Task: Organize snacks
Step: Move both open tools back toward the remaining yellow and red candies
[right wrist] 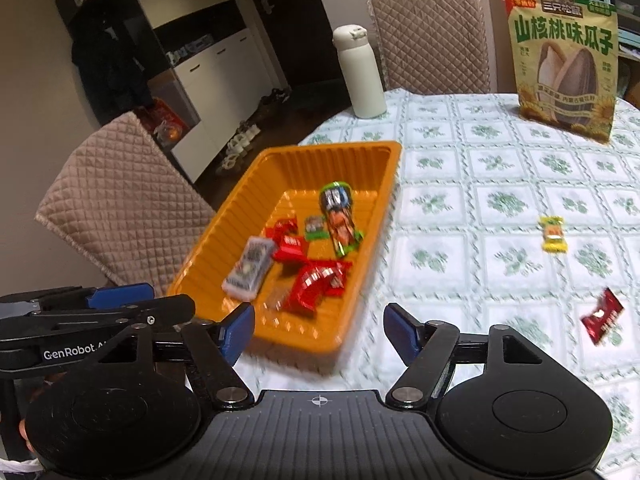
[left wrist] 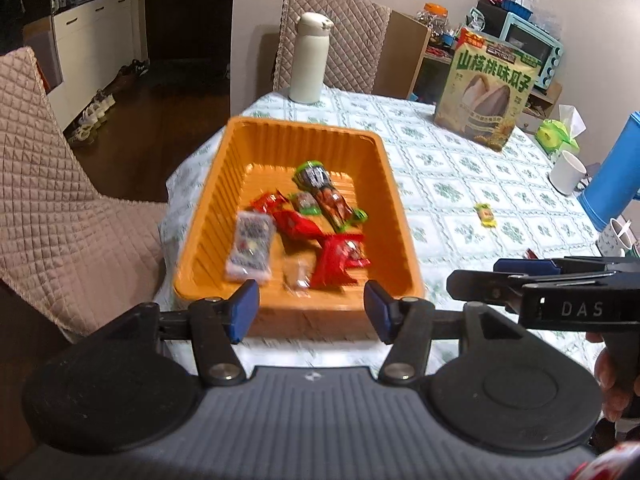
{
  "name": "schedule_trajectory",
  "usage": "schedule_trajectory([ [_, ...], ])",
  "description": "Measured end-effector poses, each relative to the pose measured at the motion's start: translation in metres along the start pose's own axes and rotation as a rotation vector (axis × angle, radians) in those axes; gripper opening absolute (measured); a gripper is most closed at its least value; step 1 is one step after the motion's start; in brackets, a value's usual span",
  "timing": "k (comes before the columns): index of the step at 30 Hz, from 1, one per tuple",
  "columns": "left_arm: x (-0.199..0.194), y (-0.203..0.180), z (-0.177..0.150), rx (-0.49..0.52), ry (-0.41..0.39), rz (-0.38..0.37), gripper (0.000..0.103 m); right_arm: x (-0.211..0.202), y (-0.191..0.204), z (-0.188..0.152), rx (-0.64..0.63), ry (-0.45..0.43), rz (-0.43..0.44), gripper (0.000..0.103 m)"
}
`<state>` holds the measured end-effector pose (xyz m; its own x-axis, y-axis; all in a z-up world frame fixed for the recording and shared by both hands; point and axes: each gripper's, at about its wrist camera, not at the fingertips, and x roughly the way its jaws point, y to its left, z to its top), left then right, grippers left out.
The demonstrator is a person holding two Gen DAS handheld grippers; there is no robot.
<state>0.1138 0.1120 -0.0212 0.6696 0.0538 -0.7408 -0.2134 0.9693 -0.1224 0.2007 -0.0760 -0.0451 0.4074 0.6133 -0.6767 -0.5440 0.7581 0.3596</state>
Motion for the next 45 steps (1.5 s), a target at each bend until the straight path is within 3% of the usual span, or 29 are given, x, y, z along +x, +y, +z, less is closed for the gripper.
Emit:
schedule_trajectory([
  [20,-0.009,-0.091,-0.045,0.018,0.072,-0.002,0.057,-0.061,-0.070,-0.047,0.012,0.076,-0.016,0.073],
  [35,0.016,-0.158,-0.057,0.100,0.124,-0.071,0.060,-0.086,-0.126,-0.070,0.071,0.128,-0.097,0.073],
  [45,0.042,-0.192,-0.053,0.147,0.146,-0.109,0.064,-0.112,-0.175,-0.080,0.204,0.006,-0.201,0.073],
])
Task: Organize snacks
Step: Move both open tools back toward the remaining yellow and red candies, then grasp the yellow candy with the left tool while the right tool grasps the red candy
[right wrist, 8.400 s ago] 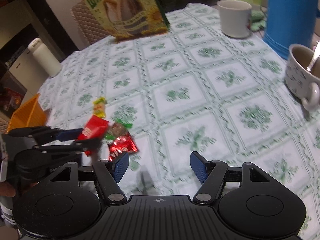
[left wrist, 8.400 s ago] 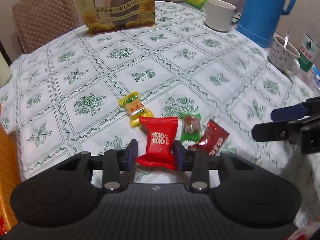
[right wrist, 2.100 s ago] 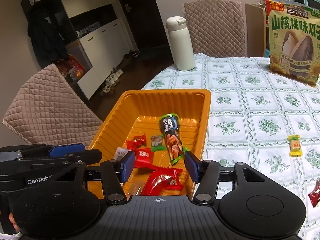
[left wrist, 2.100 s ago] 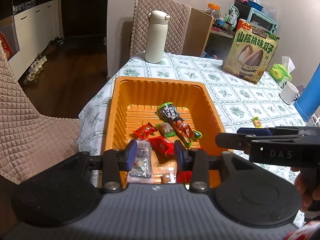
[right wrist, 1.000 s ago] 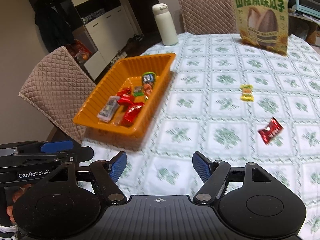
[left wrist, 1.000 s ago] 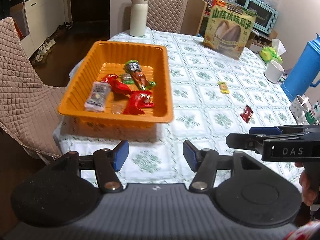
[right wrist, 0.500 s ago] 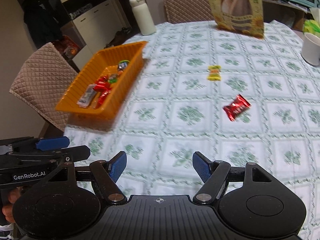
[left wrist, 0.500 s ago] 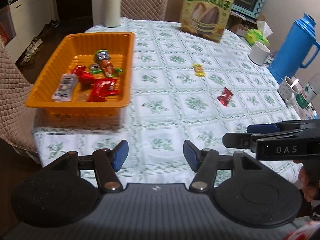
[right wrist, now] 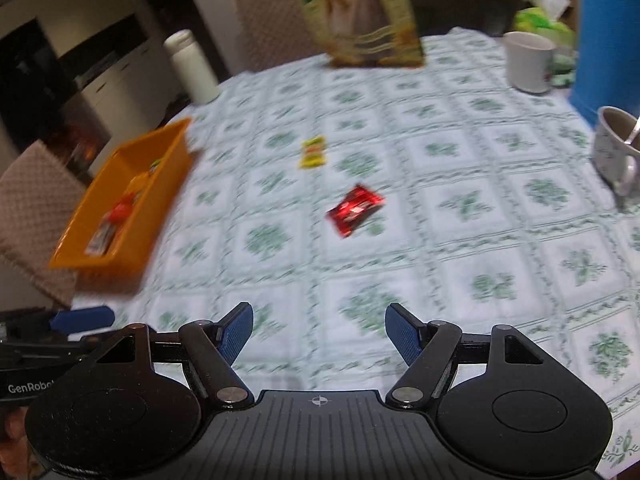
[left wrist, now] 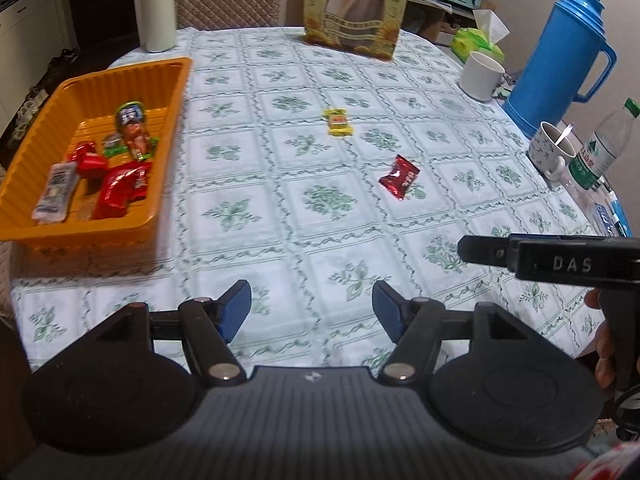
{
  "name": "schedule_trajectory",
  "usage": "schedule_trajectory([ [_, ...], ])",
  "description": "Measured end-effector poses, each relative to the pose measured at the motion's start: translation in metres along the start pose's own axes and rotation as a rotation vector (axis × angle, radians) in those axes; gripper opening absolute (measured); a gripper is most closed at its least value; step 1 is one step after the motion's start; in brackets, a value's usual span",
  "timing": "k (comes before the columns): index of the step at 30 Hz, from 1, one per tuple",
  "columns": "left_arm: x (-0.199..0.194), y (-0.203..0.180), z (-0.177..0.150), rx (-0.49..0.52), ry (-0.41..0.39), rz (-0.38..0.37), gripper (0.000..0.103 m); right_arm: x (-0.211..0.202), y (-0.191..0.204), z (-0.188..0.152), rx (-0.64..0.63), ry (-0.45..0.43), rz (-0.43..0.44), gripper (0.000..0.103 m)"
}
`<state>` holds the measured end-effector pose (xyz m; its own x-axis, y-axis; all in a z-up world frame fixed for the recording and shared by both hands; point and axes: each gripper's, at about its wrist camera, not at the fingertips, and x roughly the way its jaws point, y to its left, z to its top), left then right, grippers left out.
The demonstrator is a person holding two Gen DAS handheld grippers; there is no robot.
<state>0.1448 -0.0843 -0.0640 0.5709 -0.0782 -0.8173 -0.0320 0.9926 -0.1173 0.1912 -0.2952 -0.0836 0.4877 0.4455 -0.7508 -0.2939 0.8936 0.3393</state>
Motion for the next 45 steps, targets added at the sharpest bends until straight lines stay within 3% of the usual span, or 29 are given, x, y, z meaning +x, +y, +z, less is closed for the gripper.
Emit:
schedule_trajectory([
  [9,0.030,-0.013,0.027,0.042,0.002,-0.013,0.067,0.017,-0.031,0.008,0.053,0.062,-0.015,0.074],
  [21,0.079,-0.006,0.072,0.067,0.018,0.018,0.068,0.051,-0.038,0.040,0.130,-0.007,-0.002,0.073],
  [25,0.090,-0.002,0.082,0.072,0.019,0.018,0.068,0.068,-0.030,0.049,0.119,-0.012,-0.005,0.054],
  [30,0.098,0.004,0.088,0.079,0.024,0.022,0.068,0.086,-0.025,0.055,0.134,-0.010,-0.005,0.044],
  [45,0.109,0.023,0.097,0.073,0.030,0.014,0.068,0.121,-0.014,0.067,0.134,-0.005,-0.068,0.041],
])
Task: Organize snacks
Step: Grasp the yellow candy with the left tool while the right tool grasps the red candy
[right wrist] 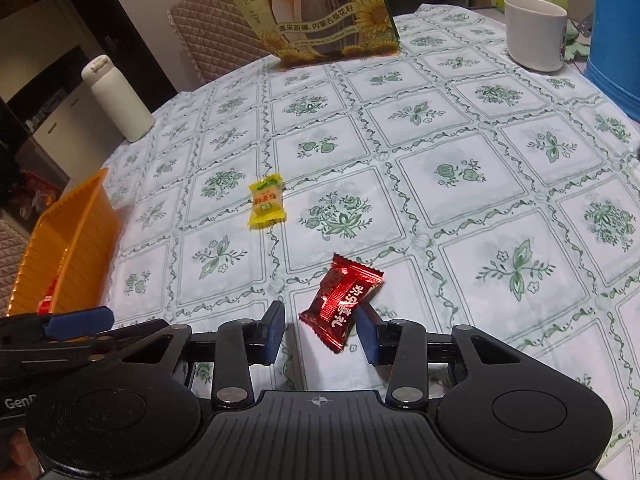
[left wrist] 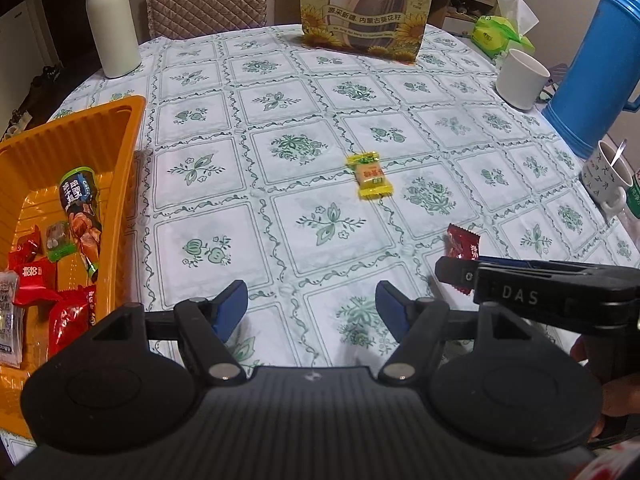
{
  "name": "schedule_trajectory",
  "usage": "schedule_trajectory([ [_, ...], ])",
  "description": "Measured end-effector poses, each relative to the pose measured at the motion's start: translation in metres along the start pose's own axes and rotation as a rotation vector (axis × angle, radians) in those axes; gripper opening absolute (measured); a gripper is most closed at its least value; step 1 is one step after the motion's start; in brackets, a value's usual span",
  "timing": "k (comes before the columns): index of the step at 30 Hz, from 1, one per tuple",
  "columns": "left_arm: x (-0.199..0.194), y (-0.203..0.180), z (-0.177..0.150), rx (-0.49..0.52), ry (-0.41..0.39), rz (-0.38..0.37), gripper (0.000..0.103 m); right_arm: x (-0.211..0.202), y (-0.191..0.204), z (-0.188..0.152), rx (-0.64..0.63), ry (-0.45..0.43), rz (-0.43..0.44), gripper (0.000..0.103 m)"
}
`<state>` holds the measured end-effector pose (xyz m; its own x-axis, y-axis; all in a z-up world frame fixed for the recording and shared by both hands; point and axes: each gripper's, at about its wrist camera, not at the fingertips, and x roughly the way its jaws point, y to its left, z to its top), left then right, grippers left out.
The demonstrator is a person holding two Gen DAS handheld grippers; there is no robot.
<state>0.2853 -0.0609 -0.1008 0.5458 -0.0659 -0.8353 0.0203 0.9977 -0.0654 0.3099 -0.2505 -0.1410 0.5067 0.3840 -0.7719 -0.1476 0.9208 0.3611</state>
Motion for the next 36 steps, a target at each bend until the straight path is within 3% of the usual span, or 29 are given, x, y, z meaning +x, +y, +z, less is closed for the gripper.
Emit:
schedule_trajectory([
  [5,0.002,0.004,0.002,0.001,-0.002,0.003,0.068,0.007,0.008,0.001,-0.058,-0.017,-0.029,0.041],
  [9,0.004,0.003,0.004,0.007,-0.011,0.000,0.068,0.013,0.016,-0.001,-0.151,-0.037,-0.073,0.028],
  [13,0.008,0.000,0.008,0.014,-0.018,-0.006,0.068,0.016,0.018,-0.003,-0.199,-0.050,-0.079,0.025],
  [25,0.035,-0.026,0.023,0.071,-0.093,-0.065,0.066,0.012,-0.025,0.016,-0.112,-0.074,-0.109,0.025],
  [29,0.054,-0.037,0.034,0.073,-0.097,-0.067,0.059,0.010,-0.041,0.025,-0.079,-0.083,-0.120,0.025],
  [34,0.075,-0.045,0.050,0.039,-0.123,-0.060,0.059,0.008,-0.054,0.030,-0.051,-0.092,-0.107,0.025],
  [36,0.084,-0.048,0.055,0.042,-0.114,-0.034,0.052,0.007,-0.056,0.031,-0.051,-0.093,-0.098,0.025],
])
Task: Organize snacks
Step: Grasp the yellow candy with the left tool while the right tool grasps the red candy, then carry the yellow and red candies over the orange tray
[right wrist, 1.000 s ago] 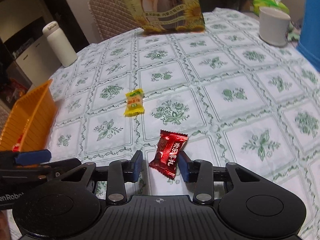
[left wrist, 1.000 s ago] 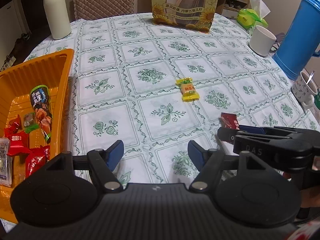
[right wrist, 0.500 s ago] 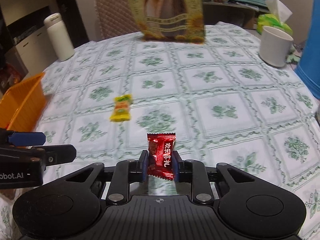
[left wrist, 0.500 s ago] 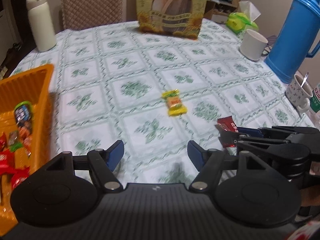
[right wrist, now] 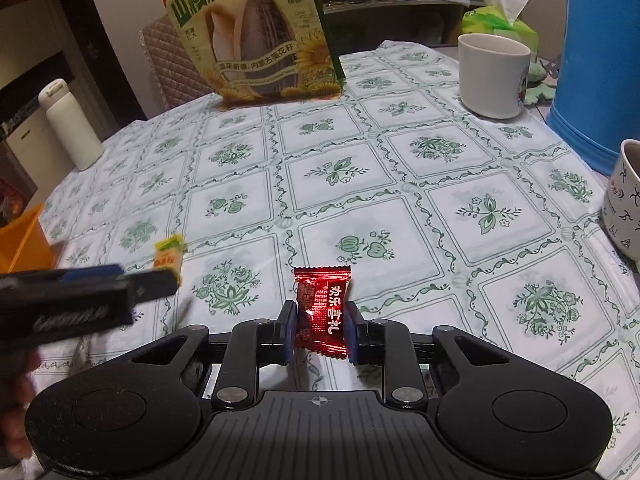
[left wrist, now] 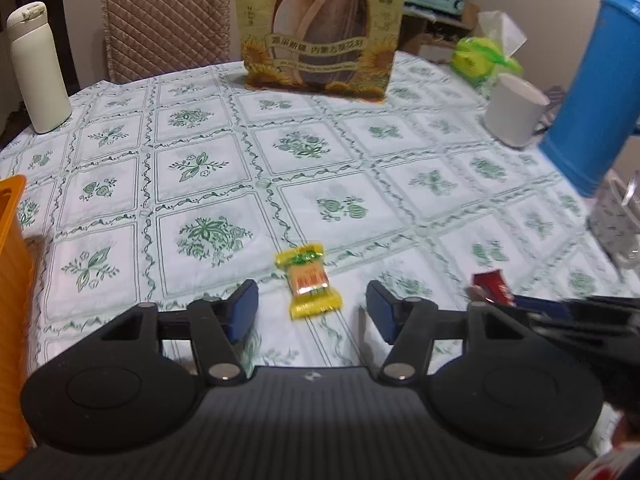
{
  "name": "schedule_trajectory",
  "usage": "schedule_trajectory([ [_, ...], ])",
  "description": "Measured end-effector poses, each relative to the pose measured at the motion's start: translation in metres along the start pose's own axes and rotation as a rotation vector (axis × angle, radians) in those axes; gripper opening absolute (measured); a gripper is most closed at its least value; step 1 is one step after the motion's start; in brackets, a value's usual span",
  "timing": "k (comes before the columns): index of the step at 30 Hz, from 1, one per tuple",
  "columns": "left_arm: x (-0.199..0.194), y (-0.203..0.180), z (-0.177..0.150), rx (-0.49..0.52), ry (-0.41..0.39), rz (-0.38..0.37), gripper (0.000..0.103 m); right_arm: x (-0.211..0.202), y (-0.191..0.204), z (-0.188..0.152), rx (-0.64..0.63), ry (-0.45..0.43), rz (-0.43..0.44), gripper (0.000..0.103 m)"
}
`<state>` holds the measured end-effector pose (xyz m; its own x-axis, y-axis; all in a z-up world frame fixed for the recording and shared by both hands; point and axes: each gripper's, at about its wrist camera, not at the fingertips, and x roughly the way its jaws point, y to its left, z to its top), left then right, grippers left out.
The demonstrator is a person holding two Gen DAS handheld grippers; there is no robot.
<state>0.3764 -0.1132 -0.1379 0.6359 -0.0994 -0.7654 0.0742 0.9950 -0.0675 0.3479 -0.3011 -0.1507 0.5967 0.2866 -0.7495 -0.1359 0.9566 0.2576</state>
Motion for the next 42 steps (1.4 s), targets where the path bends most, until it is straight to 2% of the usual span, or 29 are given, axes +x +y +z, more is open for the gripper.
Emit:
schedule_trajectory([
  [2,0.008,-0.002,0.002,0.004,0.007,0.017,0.042,0.000,0.000,0.000,-0.008,-0.001,0.002,0.025],
  [7,0.015,-0.007,0.003,0.035,-0.001,0.047,0.039,0.000,0.002,-0.001,-0.027,-0.006,0.005,0.025],
  [10,0.014,-0.008,0.003,0.054,-0.002,0.047,0.023,0.000,0.002,-0.002,-0.036,-0.008,0.009,0.025],
  [17,0.003,-0.007,-0.005,0.059,0.020,0.047,0.021,0.001,0.003,-0.001,-0.062,-0.002,0.011,0.025],
  [25,-0.024,0.004,-0.033,0.015,0.054,0.054,0.021,-0.009,0.008,-0.013,-0.092,0.020,0.028,0.025],
  [42,-0.105,0.030,-0.100,-0.075,0.097,0.071,0.021,-0.047,0.057,-0.062,-0.172,0.101,0.170,0.024],
])
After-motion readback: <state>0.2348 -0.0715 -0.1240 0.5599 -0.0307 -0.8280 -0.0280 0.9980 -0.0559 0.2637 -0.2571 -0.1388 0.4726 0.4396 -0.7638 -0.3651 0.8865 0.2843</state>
